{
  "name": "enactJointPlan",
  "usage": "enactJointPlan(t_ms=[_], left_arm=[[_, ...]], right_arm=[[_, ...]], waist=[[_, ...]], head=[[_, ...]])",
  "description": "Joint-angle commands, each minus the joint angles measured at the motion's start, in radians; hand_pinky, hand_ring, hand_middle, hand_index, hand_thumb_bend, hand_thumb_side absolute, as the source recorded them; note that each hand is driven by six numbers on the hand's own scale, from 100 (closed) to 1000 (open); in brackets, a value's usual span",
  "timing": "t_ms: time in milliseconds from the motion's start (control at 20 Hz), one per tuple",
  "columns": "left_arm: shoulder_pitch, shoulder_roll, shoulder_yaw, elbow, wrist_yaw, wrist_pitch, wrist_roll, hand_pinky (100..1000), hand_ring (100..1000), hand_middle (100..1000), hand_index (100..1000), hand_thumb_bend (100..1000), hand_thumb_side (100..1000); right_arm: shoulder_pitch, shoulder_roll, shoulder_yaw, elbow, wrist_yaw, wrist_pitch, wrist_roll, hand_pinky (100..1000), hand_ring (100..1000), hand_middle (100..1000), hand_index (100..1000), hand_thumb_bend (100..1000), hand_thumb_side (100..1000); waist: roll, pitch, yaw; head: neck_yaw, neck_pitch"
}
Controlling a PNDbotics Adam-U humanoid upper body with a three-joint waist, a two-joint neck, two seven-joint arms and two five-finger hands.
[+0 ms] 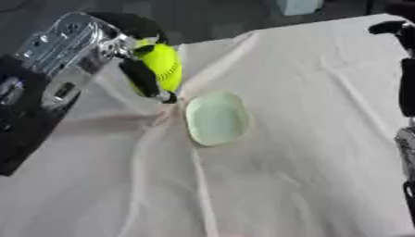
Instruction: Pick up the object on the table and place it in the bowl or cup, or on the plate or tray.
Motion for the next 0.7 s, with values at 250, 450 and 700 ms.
enactJointPlan(t_ms=[250, 450, 700], left_arm=[[-0.025, -0.015, -0.011, -0.012, 0.013, 0.001, -0.005, 150, 535, 880, 643, 400, 570], [-0.022, -0.026, -0.021, -0.006, 0.013, 0.001, -0.005, 150, 535, 879, 643, 397, 573], [-0.026, -0.043, -0.029, 0.002, 0.013, -0.001, -0.005, 151, 536, 876, 643, 393, 579]], right_arm=[[-0.012, -0.010, -0.007, -0.010, -0.001, 0.005, -0.002, 668, 788, 809, 939, 100, 821], [-0.013, -0.008, -0.009, -0.009, 0.000, 0.006, -0.003, 668, 788, 809, 939, 100, 820], [-0.016, -0.006, -0.009, -0.008, -0.001, 0.008, -0.002, 668, 788, 809, 939, 100, 820]], waist=[[0.002, -0.023, -0.012], [0.005, -0.021, -0.021], [0.009, -0.021, -0.032]], head=[[-0.011, -0.011], [-0.011, -0.008], [-0.011, -0.005]])
